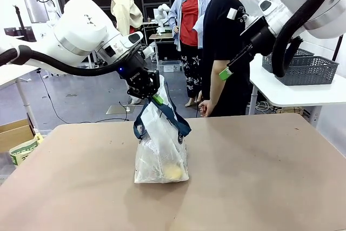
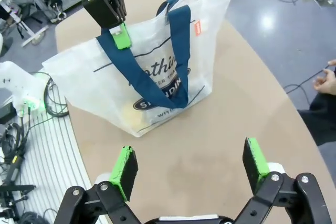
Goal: Transfer purchased items from the store into the shopping bag.
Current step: Move the Reusable shopping bag to the right side of the table.
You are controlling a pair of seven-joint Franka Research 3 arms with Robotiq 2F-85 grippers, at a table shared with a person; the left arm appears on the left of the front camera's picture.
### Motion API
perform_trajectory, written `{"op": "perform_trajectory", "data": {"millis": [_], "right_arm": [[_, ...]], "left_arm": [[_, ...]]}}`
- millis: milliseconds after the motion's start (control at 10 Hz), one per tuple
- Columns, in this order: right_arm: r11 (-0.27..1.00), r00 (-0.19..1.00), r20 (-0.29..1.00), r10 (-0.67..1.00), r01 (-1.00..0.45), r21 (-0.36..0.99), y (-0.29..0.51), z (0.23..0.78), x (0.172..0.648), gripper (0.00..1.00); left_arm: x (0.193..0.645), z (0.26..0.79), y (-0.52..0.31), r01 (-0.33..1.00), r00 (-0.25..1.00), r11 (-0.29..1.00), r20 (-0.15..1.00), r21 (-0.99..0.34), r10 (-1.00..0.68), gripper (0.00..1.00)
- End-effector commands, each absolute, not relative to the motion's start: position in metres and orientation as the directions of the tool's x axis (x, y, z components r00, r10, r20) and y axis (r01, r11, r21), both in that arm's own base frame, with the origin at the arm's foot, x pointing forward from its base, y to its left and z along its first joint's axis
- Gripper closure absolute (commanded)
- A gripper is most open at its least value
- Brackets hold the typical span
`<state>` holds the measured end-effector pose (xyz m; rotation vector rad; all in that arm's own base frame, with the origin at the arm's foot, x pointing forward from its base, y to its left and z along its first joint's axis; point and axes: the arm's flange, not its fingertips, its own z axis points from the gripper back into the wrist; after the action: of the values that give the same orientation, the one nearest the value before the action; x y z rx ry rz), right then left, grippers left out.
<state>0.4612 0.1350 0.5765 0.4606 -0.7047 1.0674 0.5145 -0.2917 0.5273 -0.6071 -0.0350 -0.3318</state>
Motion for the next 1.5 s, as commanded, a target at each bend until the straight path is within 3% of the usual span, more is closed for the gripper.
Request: {"op": "perform_trajectory", "data": {"millis": [0, 200, 600, 1000, 1400], "right_arm": [[0.428, 0.315, 0.704, 0.637, -0.904, 0.018, 0.134, 0.579, 0.462, 0.0], [0.428, 0.315, 0.704, 0.637, -0.904, 0.018, 0.134, 0.579, 0.462, 0.0], [0.428, 0.315, 0.704, 0.637, -0.904, 0.018, 0.134, 0.579, 0.462, 0.0], [0.428, 0.315, 0.704, 0.637, -0.904, 0.018, 0.134, 0.579, 0.462, 0.0], [0.428, 0.315, 0.704, 0.637, -0.904, 0.018, 0.134, 0.579, 0.462, 0.0]], "left_arm": [[0.514, 0.528, -0.29, 0.315, 0.947, 0.771, 0.131, -0.553, -0.293, 1.0], [0.515, 0.527, -0.292, 0.316, 0.947, 0.77, 0.129, -0.554, -0.296, 1.0], [0.511, 0.558, -0.316, 0.28, 0.959, 0.916, 0.037, -0.287, -0.281, 1.0], [0.507, 0.567, -0.332, 0.25, 0.967, 0.964, -0.02, -0.088, -0.252, 1.0], [0.499, 0.559, -0.328, 0.26, 0.965, 0.959, -0.004, -0.111, -0.262, 1.0]]}}
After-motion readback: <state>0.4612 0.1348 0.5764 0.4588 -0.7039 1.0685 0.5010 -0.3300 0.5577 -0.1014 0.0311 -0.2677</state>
